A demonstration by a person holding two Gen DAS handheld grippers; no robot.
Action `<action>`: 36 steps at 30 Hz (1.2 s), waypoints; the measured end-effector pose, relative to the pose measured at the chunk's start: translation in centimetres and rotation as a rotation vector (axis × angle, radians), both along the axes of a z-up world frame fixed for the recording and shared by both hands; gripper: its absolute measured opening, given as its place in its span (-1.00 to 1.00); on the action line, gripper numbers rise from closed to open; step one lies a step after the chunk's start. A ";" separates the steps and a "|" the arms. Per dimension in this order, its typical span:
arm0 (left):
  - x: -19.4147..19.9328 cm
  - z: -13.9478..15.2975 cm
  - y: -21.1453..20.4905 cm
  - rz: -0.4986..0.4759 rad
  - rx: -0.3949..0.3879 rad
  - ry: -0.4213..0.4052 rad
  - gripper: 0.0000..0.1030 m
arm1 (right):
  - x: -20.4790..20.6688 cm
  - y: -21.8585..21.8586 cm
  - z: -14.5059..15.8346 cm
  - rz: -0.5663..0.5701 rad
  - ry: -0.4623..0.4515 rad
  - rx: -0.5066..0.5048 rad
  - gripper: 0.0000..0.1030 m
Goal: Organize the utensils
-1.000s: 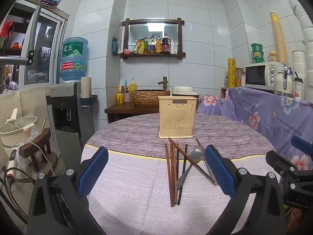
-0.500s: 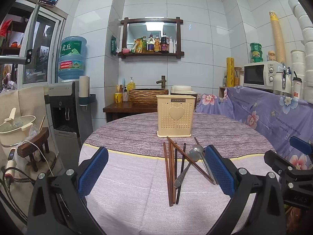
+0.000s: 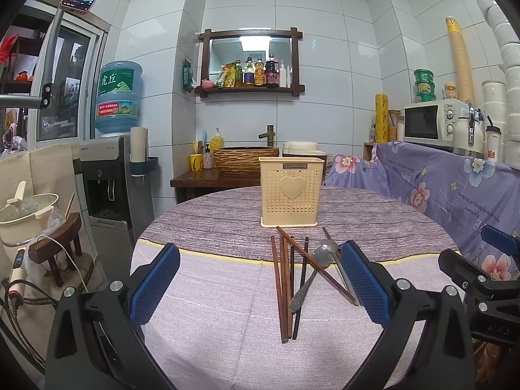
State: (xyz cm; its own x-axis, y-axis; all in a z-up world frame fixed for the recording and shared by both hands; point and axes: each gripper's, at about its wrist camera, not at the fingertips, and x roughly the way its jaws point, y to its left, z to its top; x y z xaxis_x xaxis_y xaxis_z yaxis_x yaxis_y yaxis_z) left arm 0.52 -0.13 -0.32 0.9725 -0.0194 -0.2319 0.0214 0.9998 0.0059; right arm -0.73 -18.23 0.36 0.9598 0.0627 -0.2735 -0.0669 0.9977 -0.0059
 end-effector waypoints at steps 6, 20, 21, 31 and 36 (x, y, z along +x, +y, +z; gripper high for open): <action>0.0 0.0 0.0 -0.001 0.002 -0.001 0.90 | 0.0 -0.1 0.0 0.000 0.002 0.000 0.91; 0.3 0.1 -0.1 -0.005 0.002 0.006 0.90 | 0.1 -0.3 -0.2 -0.003 0.007 0.003 0.91; 0.3 0.1 -0.1 -0.004 0.003 0.007 0.90 | 0.1 -0.3 -0.2 -0.003 0.006 0.003 0.91; 0.3 0.0 0.0 -0.004 0.004 0.007 0.90 | 0.2 -0.4 -0.2 -0.003 0.010 0.003 0.91; 0.3 0.0 -0.1 -0.005 0.004 0.006 0.90 | 0.2 -0.4 -0.2 -0.003 0.011 0.004 0.91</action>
